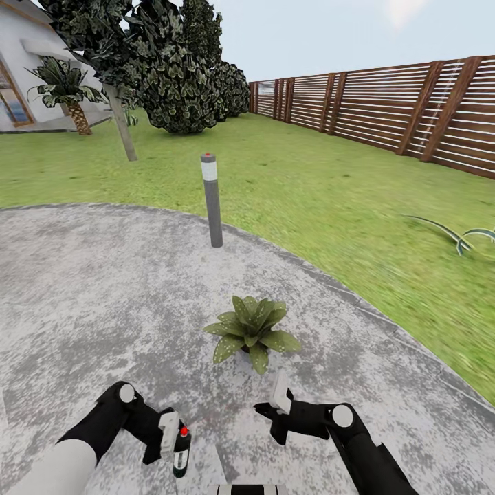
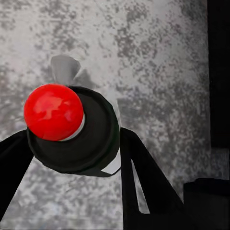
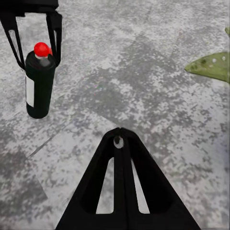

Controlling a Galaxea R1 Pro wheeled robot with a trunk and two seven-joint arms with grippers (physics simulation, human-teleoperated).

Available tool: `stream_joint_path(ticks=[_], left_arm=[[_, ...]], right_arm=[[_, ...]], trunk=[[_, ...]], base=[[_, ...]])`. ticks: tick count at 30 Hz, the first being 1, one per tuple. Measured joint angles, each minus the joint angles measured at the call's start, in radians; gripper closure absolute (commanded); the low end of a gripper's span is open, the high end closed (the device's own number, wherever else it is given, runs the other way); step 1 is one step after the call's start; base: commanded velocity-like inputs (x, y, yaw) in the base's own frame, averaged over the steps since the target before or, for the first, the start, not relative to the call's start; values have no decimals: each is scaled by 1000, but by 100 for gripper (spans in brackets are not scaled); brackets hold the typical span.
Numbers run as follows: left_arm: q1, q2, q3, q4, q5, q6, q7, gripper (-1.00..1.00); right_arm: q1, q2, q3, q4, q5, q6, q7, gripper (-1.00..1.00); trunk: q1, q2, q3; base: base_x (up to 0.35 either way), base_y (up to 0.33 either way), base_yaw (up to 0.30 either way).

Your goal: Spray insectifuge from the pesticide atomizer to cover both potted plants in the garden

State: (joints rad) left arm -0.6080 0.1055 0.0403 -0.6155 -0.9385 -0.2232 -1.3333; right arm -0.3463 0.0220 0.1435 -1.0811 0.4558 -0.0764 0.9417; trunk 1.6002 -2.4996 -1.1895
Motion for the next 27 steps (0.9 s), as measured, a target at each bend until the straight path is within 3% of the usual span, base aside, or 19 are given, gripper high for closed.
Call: stream_joint_path(ticks=[1, 4, 6, 8, 10, 14, 15, 17, 18, 20, 21, 24, 27], left_arm=[[4, 17, 0, 3, 4, -5, 0, 100], [20, 82, 6, 24, 9, -10, 14, 100], [23, 112, 39, 37, 14, -5, 82, 100], [24, 120, 121, 67, 21, -2, 180, 100], [25, 120, 250, 121, 29, -2, 287, 100], [42, 117, 588, 314, 47, -17, 583, 100], [54, 117, 634, 340, 52, -20, 642, 100], [101, 114, 747, 379, 74, -32, 793, 100], [126, 110, 786, 387, 90, -65, 844, 100], [182, 108, 833, 394, 135, -162, 892, 100], [212, 108, 860, 392, 180, -195, 903, 100], [259, 114, 919, 387, 310, -227, 911, 100], [282, 118, 929, 386, 345, -234, 913, 100]], right_arm=[[0, -2, -1, 1, 0, 0, -1, -100], [0, -7, -4, 5, 1, -2, -6, -100], [0, -19, -26, 50, 3, -3, -53, -100], [0, -37, -67, 140, 3, -4, -169, -100], [0, -59, -119, 273, 2, -9, -355, -100], [1, -73, -197, 563, -3, -96, -871, -100], [2, -73, -207, 615, -10, -128, -950, -100], [4, -74, -218, 794, -38, -284, -1149, -100], [4, -75, -220, 880, -62, -391, -1210, -100], [5, -91, -224, 999, -118, -575, -1277, -100], [5, -107, -225, 1024, -148, -621, -1290, -100], [7, -126, -222, 1047, -225, -663, -1299, -100], [8, -129, -221, 1050, -251, -670, -1302, -100]], trunk=[[0, 0, 0], [0, 0, 0], [0, 0, 0], [0, 0, 0], [0, 0, 0], [0, 0, 0], [0, 0, 0], [0, 0, 0], [0, 0, 0], [0, 0, 0], [0, 0, 0], [0, 0, 0], [0, 0, 0]], base=[[0, 0, 0], [0, 0, 0], [0, 0, 0], [0, 0, 0], [0, 0, 0], [0, 0, 0], [0, 0, 0], [0, 0, 0], [0, 0, 0], [0, 0, 0], [0, 0, 0], [0, 0, 0], [0, 0, 0]])
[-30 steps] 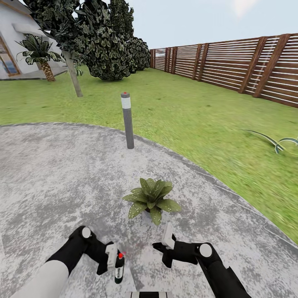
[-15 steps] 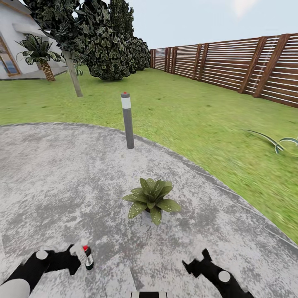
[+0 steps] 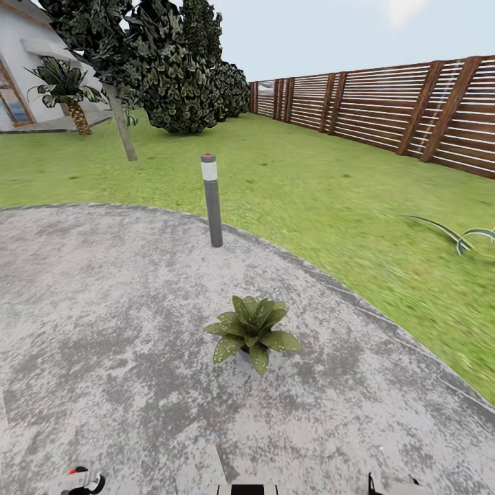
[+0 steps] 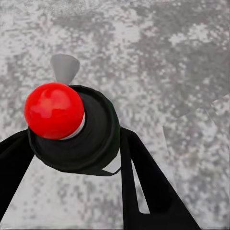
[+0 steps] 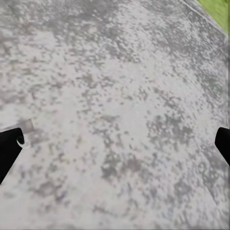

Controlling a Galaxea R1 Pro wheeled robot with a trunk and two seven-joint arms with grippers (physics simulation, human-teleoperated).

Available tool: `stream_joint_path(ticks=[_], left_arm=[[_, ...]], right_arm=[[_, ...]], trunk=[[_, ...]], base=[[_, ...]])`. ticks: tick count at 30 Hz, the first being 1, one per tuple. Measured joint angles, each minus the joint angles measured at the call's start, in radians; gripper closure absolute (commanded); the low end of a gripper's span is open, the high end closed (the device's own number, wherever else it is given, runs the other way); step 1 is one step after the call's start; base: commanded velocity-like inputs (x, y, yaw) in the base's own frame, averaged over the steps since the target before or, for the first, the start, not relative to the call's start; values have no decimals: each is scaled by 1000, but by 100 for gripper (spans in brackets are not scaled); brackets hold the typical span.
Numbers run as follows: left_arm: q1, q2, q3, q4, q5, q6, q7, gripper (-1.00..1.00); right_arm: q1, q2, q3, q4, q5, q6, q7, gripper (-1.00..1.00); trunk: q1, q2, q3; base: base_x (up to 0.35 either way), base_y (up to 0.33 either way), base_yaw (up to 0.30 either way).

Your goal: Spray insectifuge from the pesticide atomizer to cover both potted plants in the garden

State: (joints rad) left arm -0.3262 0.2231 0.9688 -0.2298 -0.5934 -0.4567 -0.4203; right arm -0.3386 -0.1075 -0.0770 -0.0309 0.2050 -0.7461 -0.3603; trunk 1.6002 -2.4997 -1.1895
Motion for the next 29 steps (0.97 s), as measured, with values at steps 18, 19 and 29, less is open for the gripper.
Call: stream_joint_path(ticks=[18, 19, 29], left_arm=[[13, -2, 3, 2, 10, -1, 3, 100], [13, -2, 3, 2, 10, -1, 3, 100], [13, -10, 0, 9, 7, -2, 123, 100]], right_arm=[[2, 21, 3, 4, -4, 1, 5, -100], [2, 24, 3, 4, -5, 2, 5, -100], [2, 60, 2, 6, -5, 3, 5, -100]], trunk=[[0, 0, 0], [0, 0, 0], [0, 0, 0]], base=[[0, 0, 0], [0, 0, 0], [0, 0, 0]])
